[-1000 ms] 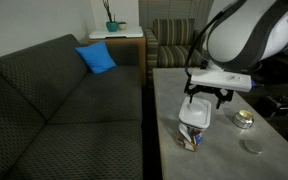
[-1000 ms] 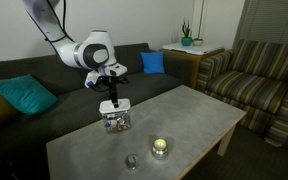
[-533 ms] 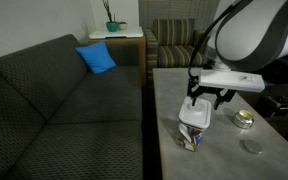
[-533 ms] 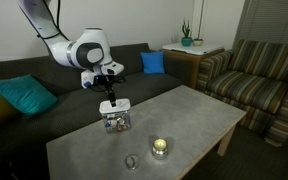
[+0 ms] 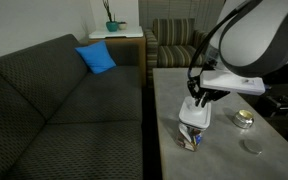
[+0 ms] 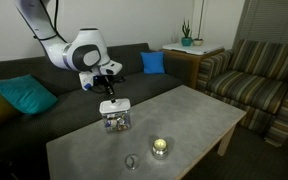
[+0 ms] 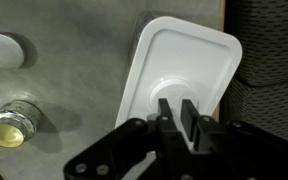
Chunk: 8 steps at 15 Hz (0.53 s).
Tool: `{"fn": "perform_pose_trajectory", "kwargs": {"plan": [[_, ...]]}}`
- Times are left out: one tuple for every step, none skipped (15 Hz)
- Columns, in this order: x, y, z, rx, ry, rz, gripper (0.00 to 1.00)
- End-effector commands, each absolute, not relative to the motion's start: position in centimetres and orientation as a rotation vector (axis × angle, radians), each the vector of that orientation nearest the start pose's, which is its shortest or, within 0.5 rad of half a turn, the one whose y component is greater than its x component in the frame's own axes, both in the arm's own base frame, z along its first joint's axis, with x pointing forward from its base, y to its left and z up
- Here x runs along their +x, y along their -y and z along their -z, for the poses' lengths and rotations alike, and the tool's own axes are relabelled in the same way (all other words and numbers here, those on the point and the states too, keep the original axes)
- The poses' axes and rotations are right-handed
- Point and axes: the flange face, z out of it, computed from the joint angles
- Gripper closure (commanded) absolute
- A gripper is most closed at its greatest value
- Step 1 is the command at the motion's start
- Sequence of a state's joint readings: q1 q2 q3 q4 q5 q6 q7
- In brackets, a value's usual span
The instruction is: Put the lid on the container
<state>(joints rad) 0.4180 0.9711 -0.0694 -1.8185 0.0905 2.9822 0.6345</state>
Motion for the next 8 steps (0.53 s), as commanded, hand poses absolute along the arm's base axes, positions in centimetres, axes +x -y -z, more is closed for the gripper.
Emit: {"fn": "perform_pose_trajectory", "kwargs": {"plan": [[58.5,-20.6,-2.4,-3.003,-0.467,0.264,1.0],[58.5,-20.6,-2.2,-3.002,-0.464,0.255,1.0],[58.7,-20.4,-1.9,-2.999,-0.46,0.242,1.0],[58.9,-20.3,-1.5,-2.997,-0.46,0.228,1.0],[59.0,-20.1,-1.1,-2.998,-0.459,0.213,1.0],[59.2,-19.8,-0.4,-3.001,-0.468,0.19,1.0],[59.5,-19.5,0.4,-3.006,-0.482,0.164,1.0],[59.7,-19.2,1.1,-3.008,-0.495,0.135,1.0]]}}
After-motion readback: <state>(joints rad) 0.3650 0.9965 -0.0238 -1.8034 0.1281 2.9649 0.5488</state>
